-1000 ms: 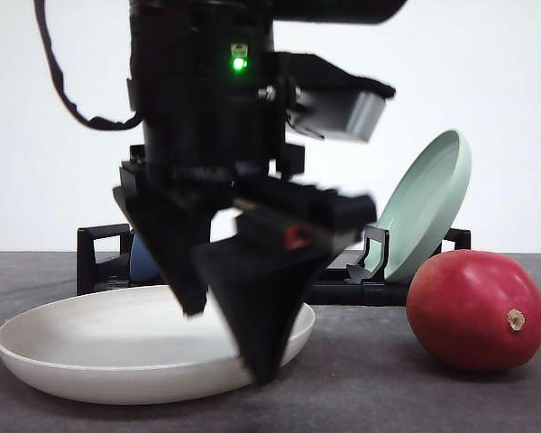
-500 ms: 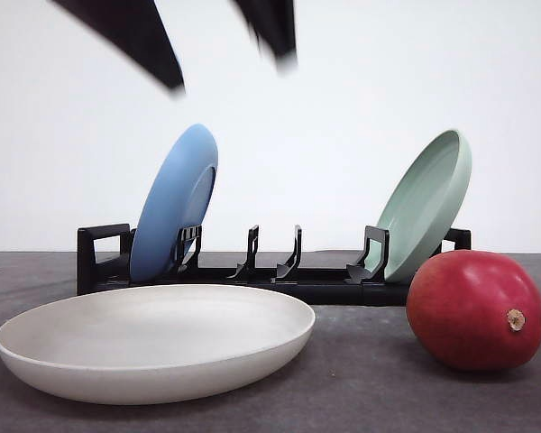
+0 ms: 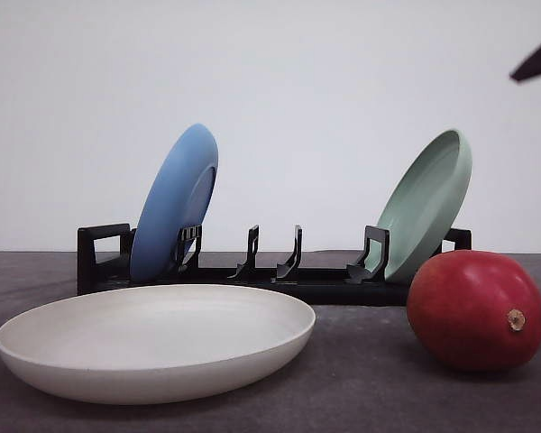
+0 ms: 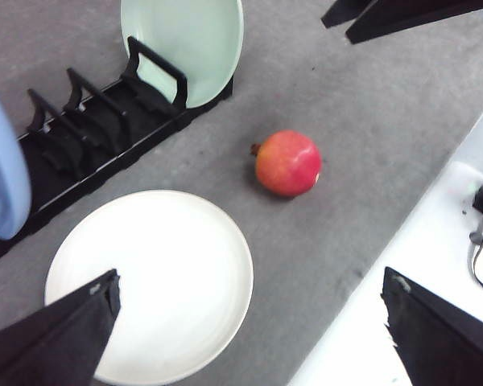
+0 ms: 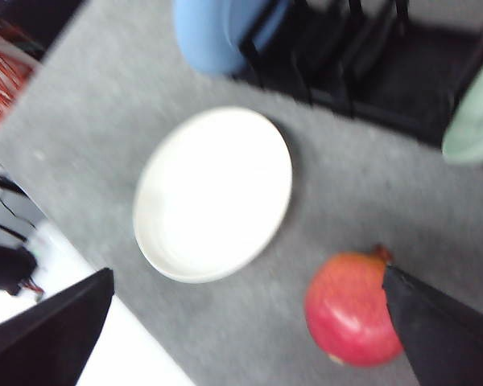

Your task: Place pomegranate in white plate

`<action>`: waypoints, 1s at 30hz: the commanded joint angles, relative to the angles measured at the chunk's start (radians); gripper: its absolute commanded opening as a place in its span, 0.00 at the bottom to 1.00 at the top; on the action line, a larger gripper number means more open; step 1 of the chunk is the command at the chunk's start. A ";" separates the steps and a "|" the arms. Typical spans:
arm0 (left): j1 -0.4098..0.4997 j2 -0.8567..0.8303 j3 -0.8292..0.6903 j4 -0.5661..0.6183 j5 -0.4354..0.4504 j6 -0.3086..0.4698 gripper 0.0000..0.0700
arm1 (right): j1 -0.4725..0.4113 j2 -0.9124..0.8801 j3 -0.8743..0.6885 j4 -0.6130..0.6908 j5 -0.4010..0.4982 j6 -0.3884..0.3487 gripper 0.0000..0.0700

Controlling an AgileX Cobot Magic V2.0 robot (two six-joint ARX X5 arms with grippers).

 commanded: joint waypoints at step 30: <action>-0.012 -0.092 0.016 -0.071 0.005 -0.072 0.91 | 0.180 0.591 0.014 0.017 0.298 -0.033 1.00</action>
